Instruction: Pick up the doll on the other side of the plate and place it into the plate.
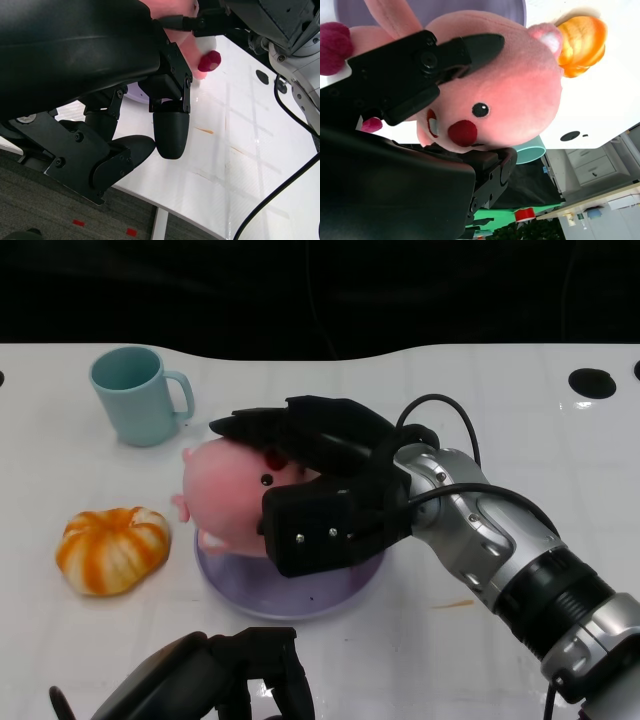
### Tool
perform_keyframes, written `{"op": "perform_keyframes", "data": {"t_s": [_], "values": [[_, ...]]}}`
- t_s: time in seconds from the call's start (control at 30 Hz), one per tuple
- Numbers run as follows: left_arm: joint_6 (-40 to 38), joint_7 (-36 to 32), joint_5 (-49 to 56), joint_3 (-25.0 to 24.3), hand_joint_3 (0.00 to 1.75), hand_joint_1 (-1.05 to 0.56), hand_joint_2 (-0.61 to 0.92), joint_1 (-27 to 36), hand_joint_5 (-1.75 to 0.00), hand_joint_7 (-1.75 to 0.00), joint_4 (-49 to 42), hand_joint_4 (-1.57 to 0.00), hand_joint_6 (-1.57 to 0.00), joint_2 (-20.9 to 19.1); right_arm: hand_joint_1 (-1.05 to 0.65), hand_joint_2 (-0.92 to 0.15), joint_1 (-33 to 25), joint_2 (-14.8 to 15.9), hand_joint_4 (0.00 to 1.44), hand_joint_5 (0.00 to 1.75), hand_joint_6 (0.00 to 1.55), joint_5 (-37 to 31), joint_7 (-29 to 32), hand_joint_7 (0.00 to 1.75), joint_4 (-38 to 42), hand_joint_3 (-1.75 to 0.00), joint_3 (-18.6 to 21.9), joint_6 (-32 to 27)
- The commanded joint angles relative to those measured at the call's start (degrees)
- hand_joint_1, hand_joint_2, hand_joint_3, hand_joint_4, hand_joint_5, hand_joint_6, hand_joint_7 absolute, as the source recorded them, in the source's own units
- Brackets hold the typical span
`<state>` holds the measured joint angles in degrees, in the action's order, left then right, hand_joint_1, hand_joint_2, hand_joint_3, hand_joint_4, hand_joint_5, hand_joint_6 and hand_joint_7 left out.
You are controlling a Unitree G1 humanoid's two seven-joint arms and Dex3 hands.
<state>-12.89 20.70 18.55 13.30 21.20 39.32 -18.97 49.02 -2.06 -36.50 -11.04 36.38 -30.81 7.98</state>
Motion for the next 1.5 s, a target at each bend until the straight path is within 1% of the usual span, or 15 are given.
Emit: {"op": "perform_keyframes", "data": {"t_s": [0.03,0.2,0.47,0.67,0.77,0.9,1.0,1.1,1.2,1.27,1.37,1.4,1.43,1.5], "values": [[0.6,-0.5,0.0,-0.6,1.14,-0.14,0.53,-0.3,-1.7,-1.46,0.2,-0.68,-0.64,-0.5,-0.93,-0.92,-0.1,1.5,0.0,0.17,0.08,-0.5,-0.9,0.01,-1.6,-0.25,-0.6,-0.4],[0.7,-0.4,-0.3,-0.8,1.15,-0.16,0.52,-0.3,-1.71,-1.47,-0.2,-0.68,-0.64,-0.5,-0.95,-0.92,-0.6,2.3,0.0,0.14,0.06,0.1,-2.5,0.0,-3.9,-0.27,-0.3,-1.0],[1.2,-0.4,-0.7,-1.2,1.15,-0.15,0.53,-0.4,-1.71,-1.46,-0.6,-0.68,-0.64,-0.6,-0.94,-0.92,-2.4,4.8,0.0,0.13,0.06,0.5,-4.7,0.0,-8.5,-0.27,0.2,-1.1],[1.0,-0.2,-0.7,-1.4,1.16,-0.15,0.53,-0.6,-1.71,-1.47,-0.6,-0.68,-0.64,-0.7,-0.93,-0.92,-5.8,8.7,0.0,0.16,0.07,2.8,-7.7,0.01,-14.9,-0.28,1.9,-0.4],[1.2,-0.2,-0.8,-1.4,1.16,-0.14,0.53,-0.6,-1.71,-1.47,-0.8,-0.68,-0.63,-0.7,-0.92,-0.92,-6.8,9.8,0.0,0.17,0.08,3.5,-8.7,0.01,-16.8,-0.26,2.2,-0.7],[1.1,-0.3,-0.3,-1.2,1.16,-0.15,0.53,-0.9,-1.7,-1.46,-0.7,-0.68,-0.64,-0.8,-0.89,-0.92,-11.4,13.8,0.0,0.19,0.09,6.4,-10.5,0.02,-21.6,-0.25,4.4,1.6],[1.7,-0.4,-0.4,-1.2,1.15,-0.15,0.53,-0.9,-1.7,-1.46,-1.0,-0.68,-0.64,-0.8,-0.84,-0.92,-15.0,16.5,0.02,0.24,0.11,9.0,-11.6,0.03,-25.1,-0.23,6.7,3.0],[1.7,-0.4,-0.3,-1.3,1.15,-0.15,0.53,-0.8,-1.7,-1.46,-0.9,-0.68,-0.64,-0.8,-0.78,-0.92,-18.2,18.7,0.0,0.38,0.14,10.6,-11.6,0.04,-27.9,-0.19,8.4,4.1],[1.9,-0.4,-0.3,-1.4,1.16,-0.15,0.52,-0.6,-1.7,-1.46,-0.9,-0.69,-0.64,-1.0,-0.69,-0.92,-21.2,20.4,0.0,0.57,0.21,12.3,-10.8,0.07,-29.7,-0.14,10.4,6.6],[2.5,-0.6,-0.3,-1.5,1.16,-0.15,0.52,-0.3,-1.7,-1.46,-0.9,-0.69,-0.64,-1.1,-0.6,-0.92,-24.0,21.3,0.05,0.65,0.3,14.6,-10.9,0.11,-31.4,-0.12,12.3,7.5],[3.1,-0.8,-0.1,-1.6,1.17,-0.15,0.51,0.3,-1.7,-1.46,-0.9,-0.68,-0.64,-1.1,-0.47,-0.91,-27.3,21.8,0.2,0.72,0.49,16.8,-10.6,0.18,-33.6,-0.07,14.5,7.8],[2.9,-0.7,-0.1,-1.6,1.17,-0.15,0.51,0.4,-1.7,-1.46,-0.7,-0.68,-0.65,-1.0,-0.42,-0.9,-28.7,21.8,0.28,0.75,0.56,17.6,-10.3,0.21,-34.8,-0.06,15.4,7.6],[2.8,-0.6,-0.1,-1.6,1.17,-0.15,0.51,0.6,-1.7,-1.46,-0.6,-0.68,-0.64,-1.0,-0.3,-0.89,-29.8,21.7,0.43,0.82,0.67,18.2,-10.1,0.26,-35.8,-0.04,16.2,7.4],[2.9,-0.5,-0.4,-1.6,1.17,-0.15,0.52,0.8,-1.7,-1.46,-0.5,-0.68,-0.64,-1.0,-0.16,-0.88,-32.0,21.6,0.59,0.92,0.79,19.8,-9.9,0.32,-37.7,-0.04,17.8,7.2]]}}
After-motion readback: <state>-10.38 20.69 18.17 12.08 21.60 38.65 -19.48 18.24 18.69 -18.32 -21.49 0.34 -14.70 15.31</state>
